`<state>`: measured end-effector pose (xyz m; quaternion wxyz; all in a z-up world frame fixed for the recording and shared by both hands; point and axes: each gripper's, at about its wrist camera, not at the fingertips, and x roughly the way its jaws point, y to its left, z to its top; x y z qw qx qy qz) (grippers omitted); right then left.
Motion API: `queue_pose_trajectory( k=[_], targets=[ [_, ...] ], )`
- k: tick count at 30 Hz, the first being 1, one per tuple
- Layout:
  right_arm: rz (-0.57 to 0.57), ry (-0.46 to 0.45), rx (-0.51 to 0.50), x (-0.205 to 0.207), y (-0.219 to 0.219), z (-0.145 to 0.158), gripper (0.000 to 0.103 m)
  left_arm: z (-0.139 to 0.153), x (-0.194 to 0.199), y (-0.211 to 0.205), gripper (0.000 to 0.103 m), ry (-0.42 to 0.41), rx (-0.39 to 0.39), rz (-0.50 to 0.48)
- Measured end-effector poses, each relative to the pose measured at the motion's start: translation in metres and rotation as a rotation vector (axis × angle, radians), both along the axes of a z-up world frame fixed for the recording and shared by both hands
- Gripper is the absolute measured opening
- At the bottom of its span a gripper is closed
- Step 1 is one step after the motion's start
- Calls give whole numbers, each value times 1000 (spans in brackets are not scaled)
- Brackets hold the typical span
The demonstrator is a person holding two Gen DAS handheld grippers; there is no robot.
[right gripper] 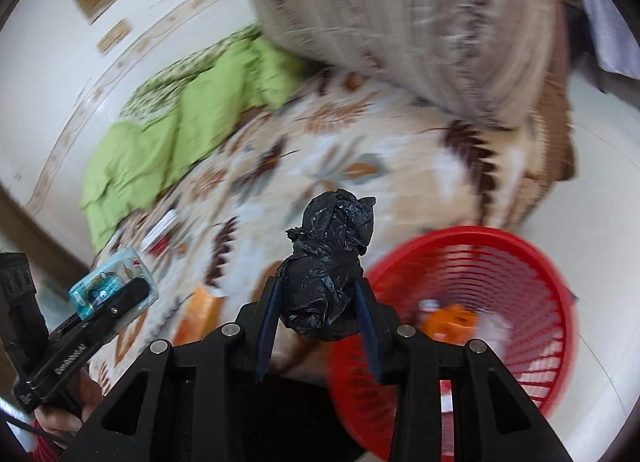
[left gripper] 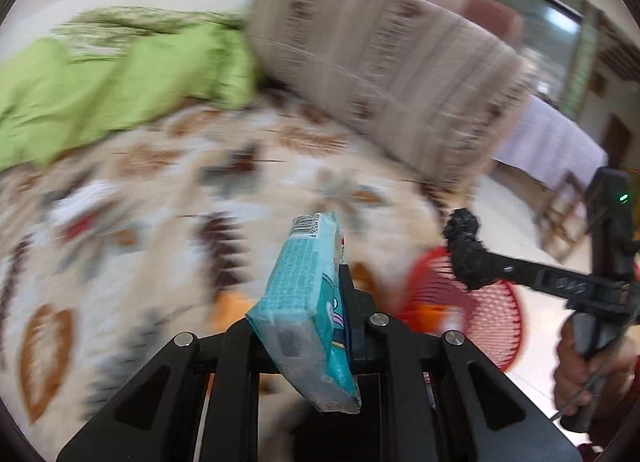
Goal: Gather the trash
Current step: 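Carry the black bag and teal box over the red basket with both tools, then drop the black bag and teal box into the basket with both tools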
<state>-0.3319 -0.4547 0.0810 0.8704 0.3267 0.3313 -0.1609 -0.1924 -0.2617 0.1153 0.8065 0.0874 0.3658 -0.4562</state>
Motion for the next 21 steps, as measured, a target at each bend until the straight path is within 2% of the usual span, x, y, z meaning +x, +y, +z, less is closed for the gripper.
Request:
queue_pose_trajectory(
  k=[6, 7, 8, 9, 10, 14, 21],
  targets=[
    [-127, 49, 0, -51, -37, -5, 41, -8, -41, -81, 16, 128, 2, -216],
    [-141, 54, 3, -56, -40, -7, 44, -12, -48, -94, 19, 148, 9, -249],
    [-152, 62, 14, -61, -45, -10, 51, -16, -54, -101, 29, 160, 20, -270],
    [-163, 69, 20, -63, -48, -12, 54, -18, -59, -109, 36, 166, 31, -281],
    [-176, 71, 22, -67, -51, -12, 56, -19, -63, -113, 43, 165, 33, -279],
    [-187, 56, 5, -70, -55, -10, 56, -16, -62, -105, 44, 138, 36, -264],
    [-55, -12, 31, -22, -30, 0, 56, -7, -12, -49, 50, 112, 9, -78]
  ],
)
